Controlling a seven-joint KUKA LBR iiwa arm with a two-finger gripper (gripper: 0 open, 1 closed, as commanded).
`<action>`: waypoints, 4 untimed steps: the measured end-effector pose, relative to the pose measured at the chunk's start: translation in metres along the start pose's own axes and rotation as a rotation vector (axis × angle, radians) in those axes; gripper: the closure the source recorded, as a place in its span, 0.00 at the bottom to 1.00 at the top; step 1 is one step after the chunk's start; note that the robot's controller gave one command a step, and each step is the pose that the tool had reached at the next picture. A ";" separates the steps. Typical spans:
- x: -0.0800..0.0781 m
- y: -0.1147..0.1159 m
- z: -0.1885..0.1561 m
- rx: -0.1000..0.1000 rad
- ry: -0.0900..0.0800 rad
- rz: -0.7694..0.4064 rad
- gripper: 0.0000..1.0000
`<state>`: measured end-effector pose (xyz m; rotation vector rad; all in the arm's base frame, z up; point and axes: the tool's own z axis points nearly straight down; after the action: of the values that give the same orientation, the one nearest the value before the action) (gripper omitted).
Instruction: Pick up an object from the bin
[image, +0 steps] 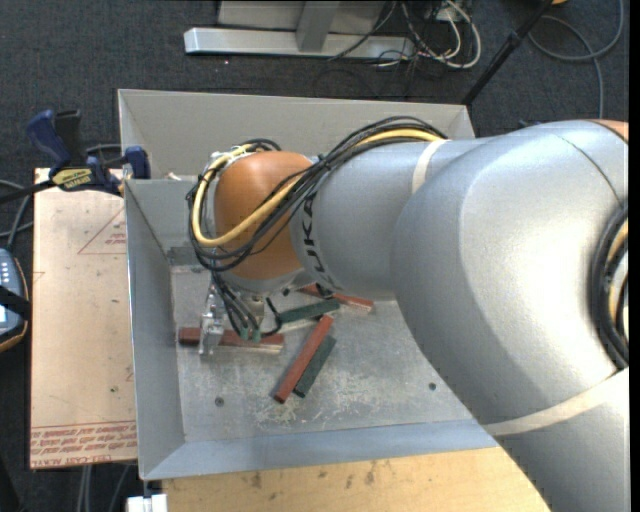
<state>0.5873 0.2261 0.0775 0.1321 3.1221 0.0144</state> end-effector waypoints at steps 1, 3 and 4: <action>0.000 0.000 0.000 0.000 0.000 0.000 1.00; -0.001 0.009 -0.054 0.006 0.011 -0.006 1.00; 0.001 0.008 -0.105 0.010 0.019 -0.008 1.00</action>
Offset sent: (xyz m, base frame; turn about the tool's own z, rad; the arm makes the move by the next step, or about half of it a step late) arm 0.0270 0.0242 0.0476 -0.0014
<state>0.5851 0.2331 0.1826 0.1205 3.1415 0.0004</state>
